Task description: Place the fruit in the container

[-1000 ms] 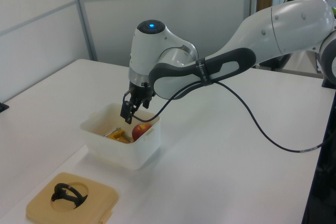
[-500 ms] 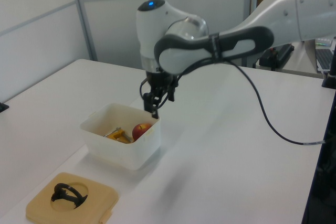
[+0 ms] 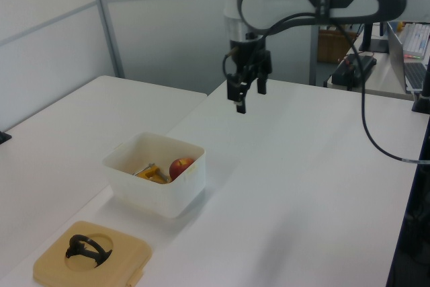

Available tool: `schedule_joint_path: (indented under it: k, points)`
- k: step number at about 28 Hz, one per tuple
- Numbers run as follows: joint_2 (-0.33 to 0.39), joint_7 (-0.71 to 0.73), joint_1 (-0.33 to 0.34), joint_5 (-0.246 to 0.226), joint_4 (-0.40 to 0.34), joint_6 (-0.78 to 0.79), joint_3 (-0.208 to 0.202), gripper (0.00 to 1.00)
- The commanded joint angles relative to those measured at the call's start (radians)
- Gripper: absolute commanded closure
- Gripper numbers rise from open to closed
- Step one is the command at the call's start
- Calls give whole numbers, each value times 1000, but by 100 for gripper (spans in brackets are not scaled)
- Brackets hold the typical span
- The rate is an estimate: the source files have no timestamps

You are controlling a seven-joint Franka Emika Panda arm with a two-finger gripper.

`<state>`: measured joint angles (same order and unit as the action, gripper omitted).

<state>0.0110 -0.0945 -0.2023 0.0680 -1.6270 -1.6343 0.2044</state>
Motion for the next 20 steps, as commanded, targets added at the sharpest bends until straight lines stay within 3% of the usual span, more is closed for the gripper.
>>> schedule_joint_path:
  k: [1,11,20]
  points:
    - [58,28,4,-25,-60,25,-34,0]
    - [53,91,-3,-66,-39,33,-69,0]
    - [52,168,1,-73,-45,39,-62,0]
